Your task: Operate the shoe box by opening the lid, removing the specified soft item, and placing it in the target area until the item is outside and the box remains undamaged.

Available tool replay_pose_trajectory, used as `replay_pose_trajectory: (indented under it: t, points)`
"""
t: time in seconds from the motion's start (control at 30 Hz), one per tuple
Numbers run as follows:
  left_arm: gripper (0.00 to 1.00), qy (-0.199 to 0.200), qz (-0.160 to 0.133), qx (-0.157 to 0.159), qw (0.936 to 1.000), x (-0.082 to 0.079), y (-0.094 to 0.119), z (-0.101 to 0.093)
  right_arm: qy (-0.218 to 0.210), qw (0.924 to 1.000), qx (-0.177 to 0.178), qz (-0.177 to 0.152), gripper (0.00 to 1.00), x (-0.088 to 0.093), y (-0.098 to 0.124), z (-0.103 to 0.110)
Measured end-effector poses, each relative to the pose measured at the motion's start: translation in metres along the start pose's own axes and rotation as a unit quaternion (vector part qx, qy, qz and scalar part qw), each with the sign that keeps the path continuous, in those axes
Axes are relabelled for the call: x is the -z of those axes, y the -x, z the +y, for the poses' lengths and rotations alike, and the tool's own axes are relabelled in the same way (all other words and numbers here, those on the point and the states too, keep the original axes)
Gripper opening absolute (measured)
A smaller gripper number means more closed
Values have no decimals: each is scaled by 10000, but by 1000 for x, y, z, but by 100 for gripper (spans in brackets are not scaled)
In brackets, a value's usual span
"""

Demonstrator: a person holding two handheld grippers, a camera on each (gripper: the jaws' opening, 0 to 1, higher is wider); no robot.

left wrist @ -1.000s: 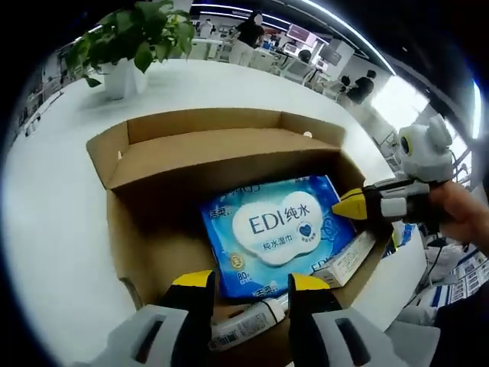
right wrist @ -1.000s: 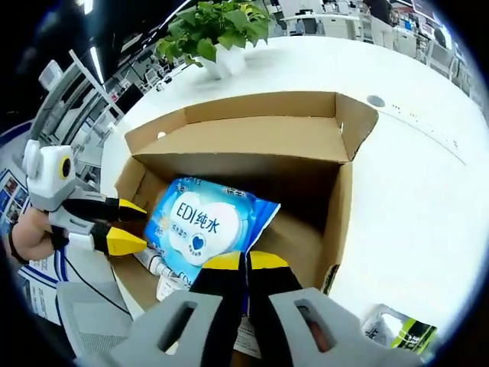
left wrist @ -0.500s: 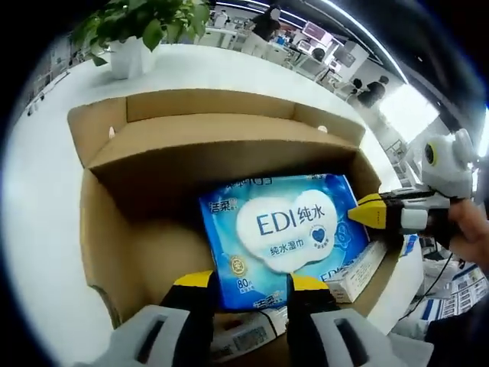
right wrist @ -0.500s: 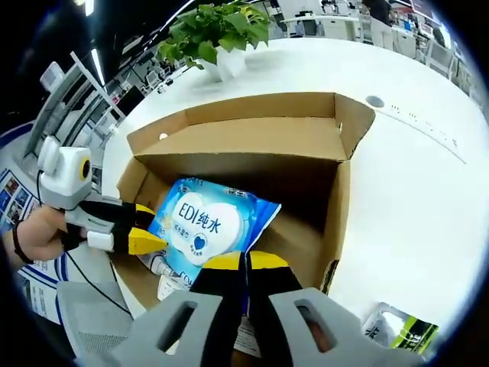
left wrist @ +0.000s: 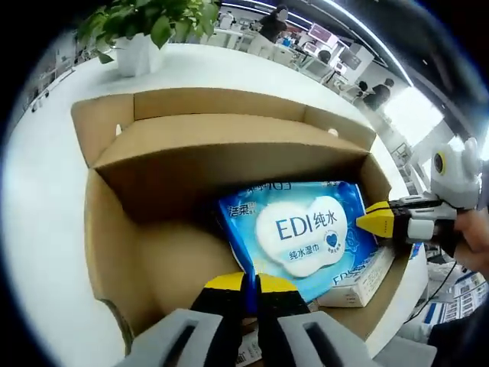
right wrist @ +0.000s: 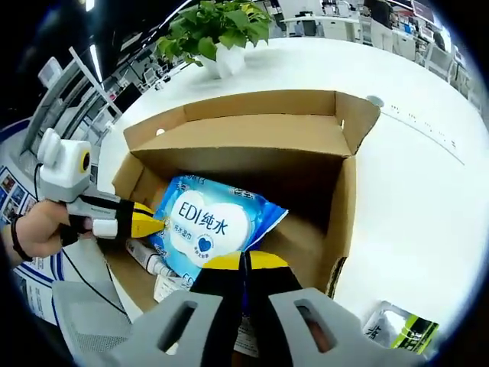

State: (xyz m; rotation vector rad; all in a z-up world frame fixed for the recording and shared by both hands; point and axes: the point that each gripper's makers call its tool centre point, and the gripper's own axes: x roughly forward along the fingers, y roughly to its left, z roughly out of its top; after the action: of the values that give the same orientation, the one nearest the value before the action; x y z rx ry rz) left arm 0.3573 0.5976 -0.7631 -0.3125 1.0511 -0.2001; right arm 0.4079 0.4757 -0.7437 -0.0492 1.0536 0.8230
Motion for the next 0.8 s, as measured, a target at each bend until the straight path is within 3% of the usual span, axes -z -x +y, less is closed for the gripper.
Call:
replay_pose_trajectory:
  t: [0.23, 0.33, 0.43, 0.8]
  points:
    - [2, 14, -107, 54, 9999, -3, 5, -2, -48, 10000, -28, -52, 0, -1, 4, 1]
    - [1, -40, -387, 152, 9991, -11, 11, -4, -122, 9998, -19, -125, 0, -2, 7, 1]
    - [0, -6, -472, 162, 9988, -13, 18, -2, -178, 9997, -67, -182, 0, -4, 8, 3]
    - [0, 45, -649, 201, 9977, -21, 31, -1, -266, 9989, -147, -360, 0, -17, 12, 11]
